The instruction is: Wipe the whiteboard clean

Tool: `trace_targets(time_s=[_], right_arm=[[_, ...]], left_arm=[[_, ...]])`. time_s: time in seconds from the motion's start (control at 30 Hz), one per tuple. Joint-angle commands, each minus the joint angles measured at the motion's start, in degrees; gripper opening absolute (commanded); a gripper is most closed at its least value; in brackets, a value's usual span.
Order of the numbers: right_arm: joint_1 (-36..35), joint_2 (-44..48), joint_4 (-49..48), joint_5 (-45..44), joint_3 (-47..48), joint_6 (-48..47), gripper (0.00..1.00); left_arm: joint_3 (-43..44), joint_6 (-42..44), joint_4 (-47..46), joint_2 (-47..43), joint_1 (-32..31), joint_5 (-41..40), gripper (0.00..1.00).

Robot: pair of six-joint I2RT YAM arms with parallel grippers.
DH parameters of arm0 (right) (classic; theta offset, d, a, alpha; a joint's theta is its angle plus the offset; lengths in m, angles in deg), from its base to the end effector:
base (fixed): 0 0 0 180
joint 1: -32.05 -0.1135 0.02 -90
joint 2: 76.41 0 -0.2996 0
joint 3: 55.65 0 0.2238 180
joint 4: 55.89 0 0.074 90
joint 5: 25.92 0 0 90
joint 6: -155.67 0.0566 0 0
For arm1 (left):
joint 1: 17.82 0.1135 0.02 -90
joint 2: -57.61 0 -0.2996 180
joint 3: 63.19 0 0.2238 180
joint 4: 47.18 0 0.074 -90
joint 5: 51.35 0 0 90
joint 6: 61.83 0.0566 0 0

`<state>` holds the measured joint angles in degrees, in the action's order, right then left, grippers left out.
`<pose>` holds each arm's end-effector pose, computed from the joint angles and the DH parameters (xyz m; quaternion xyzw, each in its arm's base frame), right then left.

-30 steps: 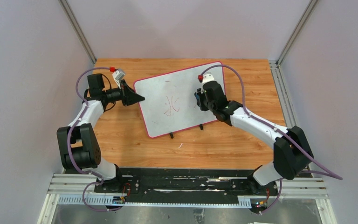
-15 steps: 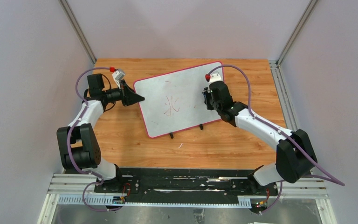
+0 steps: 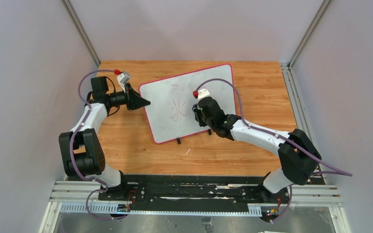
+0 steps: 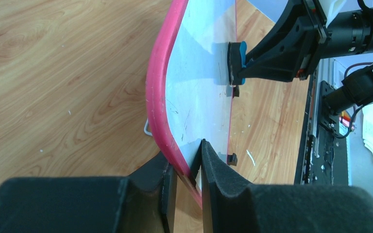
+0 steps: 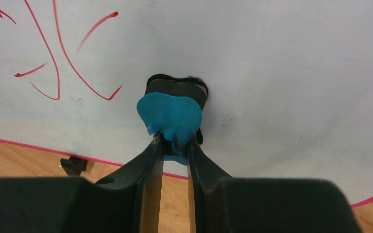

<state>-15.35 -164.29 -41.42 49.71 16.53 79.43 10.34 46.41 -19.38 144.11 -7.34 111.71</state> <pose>0.2376 0.2376 0.2876 -0.1891 0.8412 0.1584 0.4811 0.2934 -0.0008 0.3032 0.2968 0.7121 -0.4412 0.4584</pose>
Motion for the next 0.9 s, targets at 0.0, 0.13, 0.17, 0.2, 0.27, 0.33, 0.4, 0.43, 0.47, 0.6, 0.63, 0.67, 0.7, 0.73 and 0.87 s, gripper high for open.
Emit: trace_targets(time_s=[0.0, 0.13, 0.17, 0.2, 0.27, 0.33, 0.4, 0.43, 0.47, 0.6, 0.63, 0.67, 0.7, 0.73, 0.87], right_arm=[[-1.57, -1.73, -1.08, -1.25, 2.94, 1.13, 0.01], [-0.11, -1.52, 1.12, -4.86, 2.76, -0.30, 0.01], [0.82, -1.14, 1.40, -5.03, 2.36, -0.31, 0.01], [1.86, -0.63, 1.53, -4.77, 1.90, -0.31, 0.01], [4.13, 0.69, 1.78, -4.42, 0.79, -0.19, 0.01], [6.21, 1.91, 2.02, -4.52, -0.19, -0.44, 0.01], [7.89, 3.27, 2.33, -4.81, -0.87, -1.10, 0.01], [8.64, 3.86, 2.64, -5.07, -1.11, -1.43, 0.01], [9.35, 4.46, 3.05, -5.33, -1.23, -1.76, 0.01], [12.59, 6.28, 3.89, -5.48, -1.98, -2.75, 0.01], [13.20, 6.59, 3.89, -5.10, -2.15, -2.77, 0.01], [13.70, 6.85, 4.00, -4.59, -2.16, -2.78, 0.01], [13.92, 6.93, 3.93, -4.46, -2.21, -2.77, 0.01], [13.98, 6.88, 4.00, -4.29, -2.03, -2.84, 0.01], [13.79, 5.76, 3.90, -1.89, -0.77, -1.82, 0.01]], left_arm=[[-0.06, 8.30, 2.15, 0.16, 0.09, -8.01, 0.00], [-0.06, 8.33, 2.12, 0.12, 0.07, -7.95, 0.00], [-0.12, 8.43, 2.16, 0.11, 0.08, -8.01, 0.00], [-0.06, 8.36, 2.16, 0.21, 0.09, -8.02, 0.00], [-0.10, 8.31, 2.16, 0.33, 0.07, -7.93, 0.00], [-0.06, 8.40, 2.16, 0.36, 0.07, -7.99, 0.00], [-0.06, 8.39, 2.28, 0.31, 0.08, -8.01, 0.00], [-0.06, 8.46, 2.26, 0.33, 0.09, -8.02, 0.00], [-0.06, 8.47, 2.26, 0.34, 0.11, -8.02, 0.00], [0.03, 8.51, 2.25, 0.36, 0.09, -8.04, 0.00], [0.03, 8.50, 2.27, 0.41, 0.12, -7.99, 0.00], [0.03, 8.53, 2.30, 0.38, 0.07, -8.01, 0.00], [0.03, 8.49, 2.26, 0.44, 0.09, -8.02, 0.00], [0.03, 8.41, 2.25, 0.50, 0.07, -7.99, 0.00], [-0.04, 8.34, 2.29, 0.26, 0.14, -7.93, 0.00]])
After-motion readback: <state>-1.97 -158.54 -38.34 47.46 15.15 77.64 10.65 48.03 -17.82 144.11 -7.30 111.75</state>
